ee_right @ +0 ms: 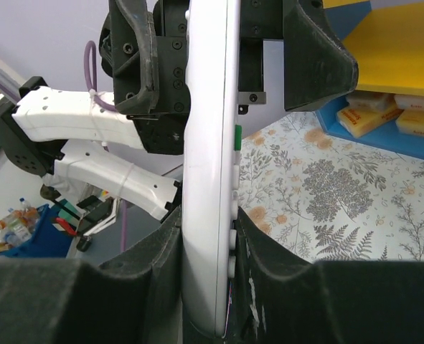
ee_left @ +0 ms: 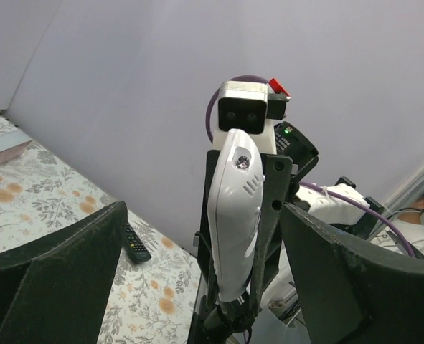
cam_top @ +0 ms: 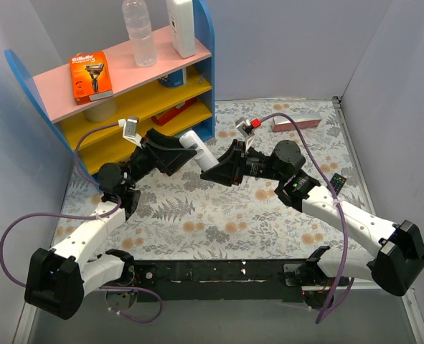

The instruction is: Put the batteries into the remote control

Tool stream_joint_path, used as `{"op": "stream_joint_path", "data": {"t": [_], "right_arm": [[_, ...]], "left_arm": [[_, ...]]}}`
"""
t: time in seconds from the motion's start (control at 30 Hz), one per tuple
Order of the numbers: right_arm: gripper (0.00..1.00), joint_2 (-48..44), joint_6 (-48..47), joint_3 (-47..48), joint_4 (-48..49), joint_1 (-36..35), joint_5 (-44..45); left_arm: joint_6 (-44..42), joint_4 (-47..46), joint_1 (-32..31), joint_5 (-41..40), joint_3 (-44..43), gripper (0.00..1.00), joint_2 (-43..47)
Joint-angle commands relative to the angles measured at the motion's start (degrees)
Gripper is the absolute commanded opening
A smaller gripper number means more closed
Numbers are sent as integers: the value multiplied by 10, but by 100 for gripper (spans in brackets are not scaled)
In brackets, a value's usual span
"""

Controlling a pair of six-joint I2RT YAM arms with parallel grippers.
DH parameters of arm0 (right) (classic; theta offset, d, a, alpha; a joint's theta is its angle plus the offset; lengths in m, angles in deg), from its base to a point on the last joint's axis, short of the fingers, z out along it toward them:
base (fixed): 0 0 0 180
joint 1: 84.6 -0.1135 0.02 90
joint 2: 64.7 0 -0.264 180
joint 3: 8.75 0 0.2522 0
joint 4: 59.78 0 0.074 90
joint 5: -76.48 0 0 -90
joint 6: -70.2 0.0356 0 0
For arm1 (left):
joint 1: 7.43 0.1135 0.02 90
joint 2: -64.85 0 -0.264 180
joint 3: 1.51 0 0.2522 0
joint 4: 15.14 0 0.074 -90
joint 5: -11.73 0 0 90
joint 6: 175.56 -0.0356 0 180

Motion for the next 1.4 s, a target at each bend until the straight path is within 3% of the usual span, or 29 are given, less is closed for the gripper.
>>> {"op": "stream_joint_path", "data": {"t": [0.0,0.17,0.33,0.63,0.87,1.07,1.13,1.17,1.27,1.37], "right_arm": [[1,10,42,-2,76,4,-15],[1,20,61,-6,95,7,-21],[1,30,73,-6,102,6,-20],[1,45,91,-2,125,6,-32],[1,50,93,-2,126,6,-37],[3,51,90,-3,118,6,-35],[14,49,83,-4,112,6,-33],[32,48,74,-5,103,6,-33],[65,40,41,-5,65,7,-25],[79,24,11,-1,21,9,-4]], "left_arm": [[48,-94,-1,18,-15,86,-12],[66,-119,-4,17,-14,79,-21],[76,-127,-6,16,-16,62,-25],[79,-127,-16,16,-17,54,-34],[78,-126,-20,7,-20,38,-38],[77,-117,-20,-5,-16,12,-35],[73,-92,-20,-24,-10,3,-30],[71,-72,-20,-34,-9,0,-27],[54,25,-20,-63,-15,0,-15],[51,95,-20,-82,-17,0,-6]]}}
